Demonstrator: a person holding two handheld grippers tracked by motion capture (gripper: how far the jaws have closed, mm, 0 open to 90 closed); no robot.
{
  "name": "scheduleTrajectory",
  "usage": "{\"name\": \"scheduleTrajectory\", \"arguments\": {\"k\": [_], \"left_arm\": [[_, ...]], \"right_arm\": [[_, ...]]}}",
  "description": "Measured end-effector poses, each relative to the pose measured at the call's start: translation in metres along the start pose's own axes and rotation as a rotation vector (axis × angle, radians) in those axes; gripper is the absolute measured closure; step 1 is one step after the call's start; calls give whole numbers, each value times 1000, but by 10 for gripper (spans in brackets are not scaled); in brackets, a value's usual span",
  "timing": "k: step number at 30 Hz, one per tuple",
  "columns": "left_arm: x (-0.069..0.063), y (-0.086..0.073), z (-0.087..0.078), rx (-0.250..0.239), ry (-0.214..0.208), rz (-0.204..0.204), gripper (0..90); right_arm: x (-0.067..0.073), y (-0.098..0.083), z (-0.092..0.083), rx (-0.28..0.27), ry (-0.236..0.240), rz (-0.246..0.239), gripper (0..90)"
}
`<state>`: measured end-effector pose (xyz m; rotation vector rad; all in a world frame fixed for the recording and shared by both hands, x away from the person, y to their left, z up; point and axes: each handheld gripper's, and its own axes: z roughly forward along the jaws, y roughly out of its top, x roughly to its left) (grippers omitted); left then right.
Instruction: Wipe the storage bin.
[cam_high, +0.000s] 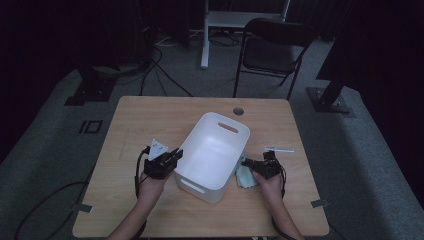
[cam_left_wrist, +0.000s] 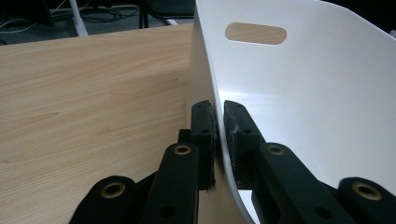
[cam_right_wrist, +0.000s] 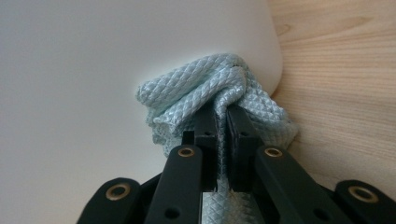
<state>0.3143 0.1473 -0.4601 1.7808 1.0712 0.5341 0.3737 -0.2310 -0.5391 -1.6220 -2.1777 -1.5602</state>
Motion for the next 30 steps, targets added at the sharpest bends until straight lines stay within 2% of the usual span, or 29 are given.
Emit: {"name": "scheduleTrajectory", "arguments": {"k": [2,5,9,12,17,20,22,24,30], "left_arm": [[0,0,0,0,4,-5,835],[1,0,0,5,18,-11,836],[4,0,-1,11,26,-26,838],[1,0,-1,12,35,-8,838],[-1,0,-1,11,36,-6,838],[-3,1,-1,12,36,4,838],[-5,1,-1,7,40,26,838],[-5,0,-1,5,34,29,837],[-6,0,-1,3,38,35,836]], "right_arm": [[0,1,0,0,2,4,848],[5,3,-3,-15,39,-10,848],[21,11,-15,-55,90,-44,848],[35,14,-27,-94,148,-72,847],[52,15,-43,-142,199,-107,847],[54,13,-45,-145,199,-111,847],[52,12,-44,-146,200,-113,847],[51,11,-41,-133,177,-121,847],[43,4,-29,-94,147,-94,847]]}}
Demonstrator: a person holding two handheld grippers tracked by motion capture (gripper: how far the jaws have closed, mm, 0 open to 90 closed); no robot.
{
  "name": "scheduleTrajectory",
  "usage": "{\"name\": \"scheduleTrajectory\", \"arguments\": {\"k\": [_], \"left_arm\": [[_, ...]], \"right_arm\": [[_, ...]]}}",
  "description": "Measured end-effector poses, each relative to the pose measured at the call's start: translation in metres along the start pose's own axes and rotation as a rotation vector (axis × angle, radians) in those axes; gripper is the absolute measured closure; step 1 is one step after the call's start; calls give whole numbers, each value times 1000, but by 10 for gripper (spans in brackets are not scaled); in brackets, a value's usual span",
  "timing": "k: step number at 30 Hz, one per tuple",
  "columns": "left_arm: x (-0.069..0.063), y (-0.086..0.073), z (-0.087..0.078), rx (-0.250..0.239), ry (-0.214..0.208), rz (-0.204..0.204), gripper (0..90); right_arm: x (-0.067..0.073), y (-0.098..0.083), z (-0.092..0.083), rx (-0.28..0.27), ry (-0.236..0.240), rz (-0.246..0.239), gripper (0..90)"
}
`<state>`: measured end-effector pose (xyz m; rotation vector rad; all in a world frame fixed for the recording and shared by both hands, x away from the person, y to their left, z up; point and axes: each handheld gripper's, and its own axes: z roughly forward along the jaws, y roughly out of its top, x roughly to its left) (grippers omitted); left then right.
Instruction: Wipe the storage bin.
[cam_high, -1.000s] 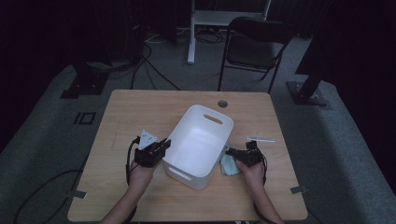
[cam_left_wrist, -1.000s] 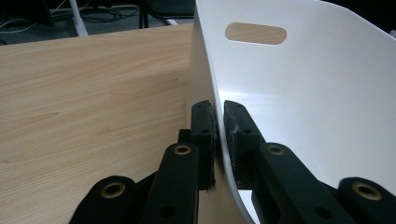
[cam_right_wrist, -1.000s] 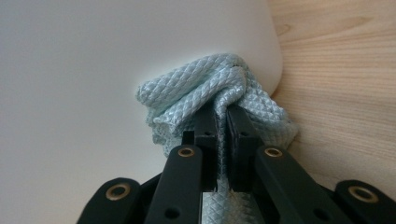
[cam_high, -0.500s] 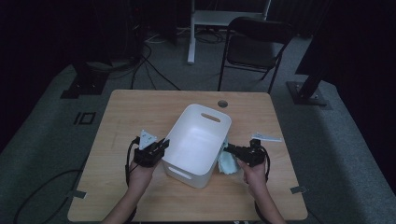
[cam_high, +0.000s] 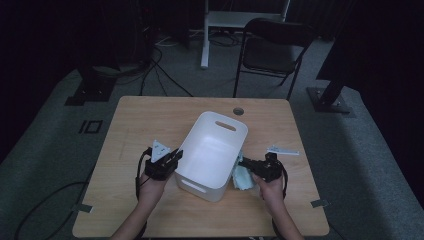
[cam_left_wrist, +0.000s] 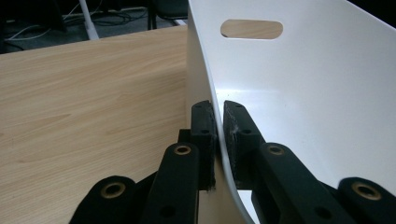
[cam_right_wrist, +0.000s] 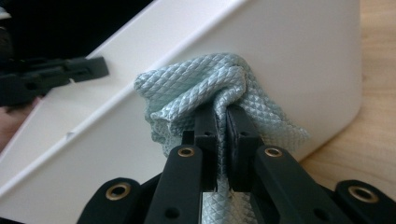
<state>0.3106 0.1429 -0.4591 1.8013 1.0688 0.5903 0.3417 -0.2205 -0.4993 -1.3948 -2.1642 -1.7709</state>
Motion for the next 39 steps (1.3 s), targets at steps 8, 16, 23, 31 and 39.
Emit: {"name": "scheduleTrajectory", "arguments": {"k": [8,16,23,31,39], "left_arm": [[-1,-1,0,-4,6,0,837],[-1,-1,0,-5,20,5,836],[-3,0,0,-2,34,6,837],[-2,-1,0,-6,37,-4,837],[-2,0,0,-4,27,1,837]], "right_arm": [[-19,-8,11,46,-28,41,847],[-37,-20,26,121,-77,96,848],[-17,-14,14,104,-44,54,848],[19,-4,-11,12,81,-12,847],[29,-7,-10,13,74,-44,847]]}}
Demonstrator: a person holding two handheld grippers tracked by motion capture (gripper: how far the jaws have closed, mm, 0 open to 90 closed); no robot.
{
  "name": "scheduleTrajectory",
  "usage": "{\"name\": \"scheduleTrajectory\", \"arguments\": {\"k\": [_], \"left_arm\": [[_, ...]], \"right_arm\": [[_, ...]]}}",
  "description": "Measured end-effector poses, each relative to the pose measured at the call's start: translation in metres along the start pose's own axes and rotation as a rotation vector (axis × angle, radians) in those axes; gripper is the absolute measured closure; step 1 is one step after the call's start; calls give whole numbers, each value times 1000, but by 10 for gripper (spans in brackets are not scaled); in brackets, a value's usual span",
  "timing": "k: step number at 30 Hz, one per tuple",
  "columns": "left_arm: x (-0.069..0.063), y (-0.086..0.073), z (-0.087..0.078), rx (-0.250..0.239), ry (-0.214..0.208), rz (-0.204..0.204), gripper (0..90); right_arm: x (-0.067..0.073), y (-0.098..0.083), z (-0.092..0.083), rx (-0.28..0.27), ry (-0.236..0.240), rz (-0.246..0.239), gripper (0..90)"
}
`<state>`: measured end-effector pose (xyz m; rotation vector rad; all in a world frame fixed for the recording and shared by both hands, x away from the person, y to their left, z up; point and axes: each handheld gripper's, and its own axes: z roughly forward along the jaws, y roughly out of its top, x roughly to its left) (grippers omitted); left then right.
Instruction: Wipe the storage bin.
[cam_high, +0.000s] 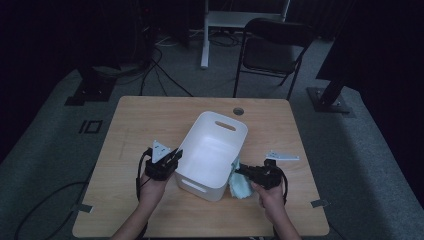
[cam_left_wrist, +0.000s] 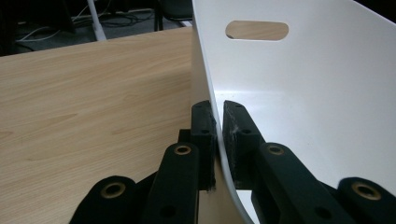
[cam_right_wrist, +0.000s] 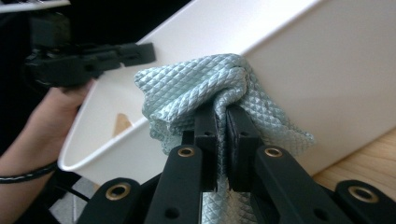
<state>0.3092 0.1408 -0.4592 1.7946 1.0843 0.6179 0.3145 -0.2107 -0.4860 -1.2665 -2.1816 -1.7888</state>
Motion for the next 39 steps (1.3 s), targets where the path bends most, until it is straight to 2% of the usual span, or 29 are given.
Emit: {"name": "scheduleTrajectory", "arguments": {"k": [10,15,18,21,22,25,28,32,35,39], "left_arm": [[-1,0,0,2,3,8,835],[-1,0,0,0,8,10,833],[-2,0,0,1,17,13,833],[-2,0,0,-1,21,5,835],[-2,0,0,0,23,7,835],[-2,0,0,4,26,7,835],[-2,0,-1,5,26,6,835],[-3,0,-1,7,26,6,836],[-2,0,0,6,13,3,834],[-2,0,0,5,3,9,833]], "right_arm": [[-22,-12,14,69,-62,39,847],[-38,-21,24,123,-103,72,847],[-45,-25,28,141,-107,96,848],[-40,-23,27,147,-118,87,848],[-38,-23,25,145,-108,82,848],[-25,-19,15,120,-46,48,847],[-6,-13,4,70,14,10,847],[12,-8,-7,26,85,-15,846],[17,-10,-5,38,74,-41,846],[10,-15,2,55,53,-19,847]]}}
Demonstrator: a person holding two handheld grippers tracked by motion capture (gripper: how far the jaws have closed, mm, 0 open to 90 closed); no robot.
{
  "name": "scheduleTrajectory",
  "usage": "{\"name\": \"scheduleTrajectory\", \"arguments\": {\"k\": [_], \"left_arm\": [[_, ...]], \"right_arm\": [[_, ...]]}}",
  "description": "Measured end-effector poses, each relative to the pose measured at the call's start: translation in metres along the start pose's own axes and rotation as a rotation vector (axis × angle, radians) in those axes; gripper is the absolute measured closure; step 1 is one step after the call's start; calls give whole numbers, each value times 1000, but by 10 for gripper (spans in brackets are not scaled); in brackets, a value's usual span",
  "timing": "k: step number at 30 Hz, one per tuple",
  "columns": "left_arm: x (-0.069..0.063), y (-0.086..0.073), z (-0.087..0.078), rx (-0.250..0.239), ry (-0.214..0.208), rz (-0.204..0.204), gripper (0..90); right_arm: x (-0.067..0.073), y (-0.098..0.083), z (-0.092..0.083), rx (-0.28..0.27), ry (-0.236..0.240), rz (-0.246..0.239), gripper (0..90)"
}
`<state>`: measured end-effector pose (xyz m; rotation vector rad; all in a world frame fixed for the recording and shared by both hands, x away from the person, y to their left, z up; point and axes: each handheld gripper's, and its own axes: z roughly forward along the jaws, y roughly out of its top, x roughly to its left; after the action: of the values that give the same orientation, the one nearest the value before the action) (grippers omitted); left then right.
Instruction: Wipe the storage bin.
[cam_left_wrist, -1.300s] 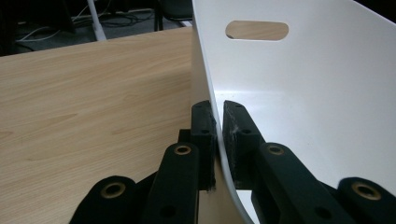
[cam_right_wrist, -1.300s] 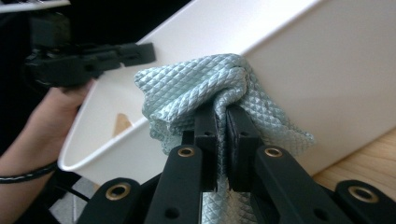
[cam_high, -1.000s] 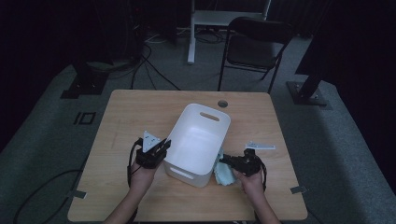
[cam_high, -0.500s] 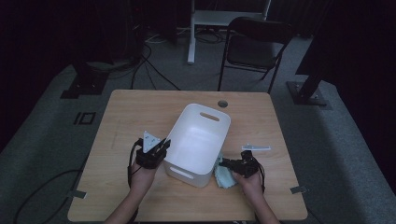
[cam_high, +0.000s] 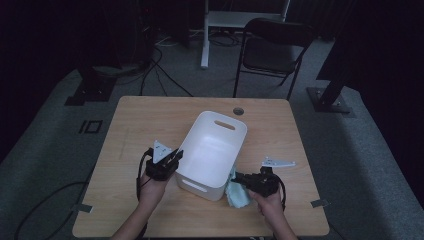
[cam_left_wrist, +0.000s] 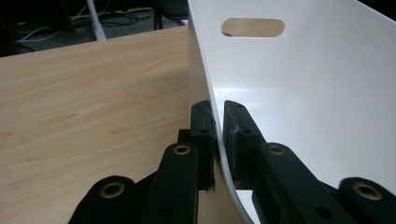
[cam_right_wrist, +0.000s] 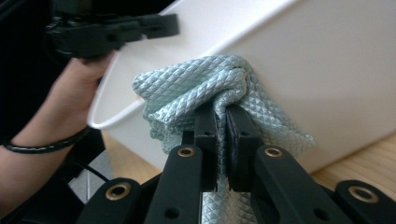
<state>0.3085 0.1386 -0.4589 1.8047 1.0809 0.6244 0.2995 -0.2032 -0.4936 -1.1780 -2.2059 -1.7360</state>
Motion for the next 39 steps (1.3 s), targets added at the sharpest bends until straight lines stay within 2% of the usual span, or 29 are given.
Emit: {"name": "scheduleTrajectory", "arguments": {"k": [4,14,22,25,29,32,35,39], "left_arm": [[0,0,0,3,-6,17,832],[1,0,1,1,-11,12,827],[-1,0,0,0,12,14,830],[-2,0,0,1,22,16,829],[-2,1,1,4,20,19,830],[-2,1,1,5,19,17,828],[-1,1,1,8,14,16,828],[-1,1,1,3,-3,18,828]], "right_arm": [[-9,-2,4,17,-24,22,847],[-36,-11,16,77,-104,76,847],[-55,-17,27,121,-165,113,847],[-57,-15,28,116,-159,126,847],[-59,-9,23,78,-153,135,847],[-52,2,14,20,-130,121,847],[-38,12,5,-25,-113,68,846],[-33,22,-3,-90,-94,61,846]]}}
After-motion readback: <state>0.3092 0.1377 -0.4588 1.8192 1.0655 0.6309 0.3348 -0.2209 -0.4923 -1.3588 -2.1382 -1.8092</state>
